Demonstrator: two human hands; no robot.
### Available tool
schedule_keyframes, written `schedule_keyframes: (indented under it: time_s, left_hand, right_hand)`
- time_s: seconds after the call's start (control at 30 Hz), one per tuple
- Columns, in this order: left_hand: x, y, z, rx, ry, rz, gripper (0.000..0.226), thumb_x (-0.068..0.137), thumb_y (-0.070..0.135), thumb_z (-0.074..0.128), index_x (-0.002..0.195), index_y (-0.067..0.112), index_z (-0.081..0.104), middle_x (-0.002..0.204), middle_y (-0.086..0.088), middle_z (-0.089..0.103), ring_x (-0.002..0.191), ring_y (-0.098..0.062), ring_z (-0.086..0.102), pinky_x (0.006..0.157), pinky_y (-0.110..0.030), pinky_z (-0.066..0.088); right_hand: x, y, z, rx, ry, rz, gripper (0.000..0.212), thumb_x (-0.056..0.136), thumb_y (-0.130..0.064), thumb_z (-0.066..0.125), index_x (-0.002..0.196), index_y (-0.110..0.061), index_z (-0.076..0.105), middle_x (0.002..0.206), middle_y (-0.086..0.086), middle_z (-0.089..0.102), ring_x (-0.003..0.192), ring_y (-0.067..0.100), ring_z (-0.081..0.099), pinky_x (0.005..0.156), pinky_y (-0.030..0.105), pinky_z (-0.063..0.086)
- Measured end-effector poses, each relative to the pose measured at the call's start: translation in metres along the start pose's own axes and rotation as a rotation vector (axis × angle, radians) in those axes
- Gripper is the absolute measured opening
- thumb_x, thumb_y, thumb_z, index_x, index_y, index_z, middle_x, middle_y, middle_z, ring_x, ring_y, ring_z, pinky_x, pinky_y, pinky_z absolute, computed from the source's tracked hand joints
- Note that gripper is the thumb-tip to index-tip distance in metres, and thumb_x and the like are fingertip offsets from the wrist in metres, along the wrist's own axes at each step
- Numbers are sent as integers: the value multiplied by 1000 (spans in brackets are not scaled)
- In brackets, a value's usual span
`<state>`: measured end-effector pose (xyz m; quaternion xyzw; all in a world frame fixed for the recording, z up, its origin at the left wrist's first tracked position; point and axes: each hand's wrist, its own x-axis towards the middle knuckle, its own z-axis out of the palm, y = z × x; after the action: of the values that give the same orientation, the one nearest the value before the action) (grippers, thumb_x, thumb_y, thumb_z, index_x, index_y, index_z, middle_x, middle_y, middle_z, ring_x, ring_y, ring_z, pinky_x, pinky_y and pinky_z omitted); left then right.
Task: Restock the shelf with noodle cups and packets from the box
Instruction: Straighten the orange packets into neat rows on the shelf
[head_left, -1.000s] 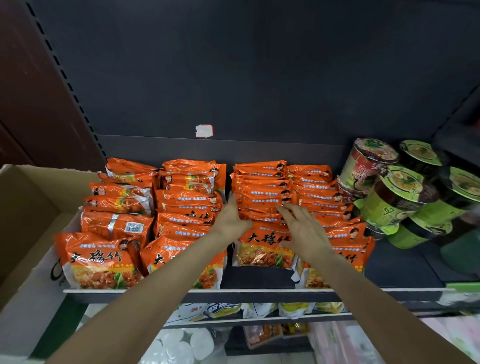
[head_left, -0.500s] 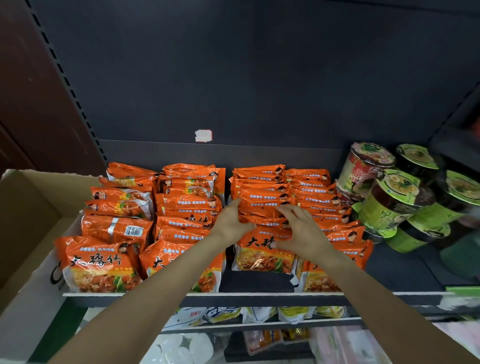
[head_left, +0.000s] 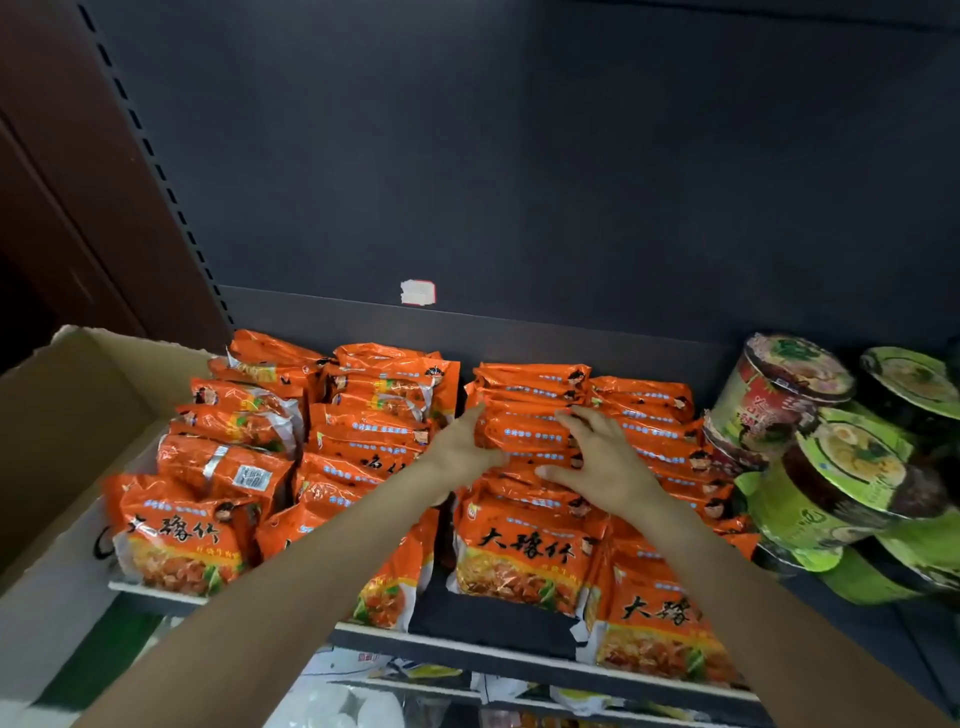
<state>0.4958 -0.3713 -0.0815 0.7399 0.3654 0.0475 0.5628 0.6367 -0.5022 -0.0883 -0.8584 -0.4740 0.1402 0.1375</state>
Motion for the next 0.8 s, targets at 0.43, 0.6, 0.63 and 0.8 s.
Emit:
schedule_keyframes:
  time_s: [0.43,0.6,0.63,0.8]
  left_hand:
    - [22,14,5,680,181,217,55,93,20,53,144,17,33,152,-7,28,140,-25,24,114,-37,28]
    - [0,5,-32,733,335,289,42,93,19,51,134,14,47,135,-6,48,127,-24,41,104,-35,38]
    - [-5,3,-43,755,366,296,39,93,18,51,132,14,49,131,-6,51,124,-24,43,103,-35,39]
    - [-16,-15,-105,859,454,281,35,92,20,52,126,12,54,125,-7,56,118,-27,47,97,-39,42]
  right_hand:
    - [26,1,-10,-111,53,-94,75,84,-56,57,146,-25,27,153,-2,22,141,21,18,116,38,21]
    - [27,-28,-11,63,146,-188,54,89,-41,56,138,-22,41,141,-4,39,134,15,30,110,29,27]
    - [29,-37,-11,109,155,-195,51,90,-38,56,137,-22,43,139,-4,41,133,14,32,109,29,28]
    - [50,-81,-4,175,127,-215,48,92,-30,55,138,-20,43,141,-2,42,134,16,34,109,29,28]
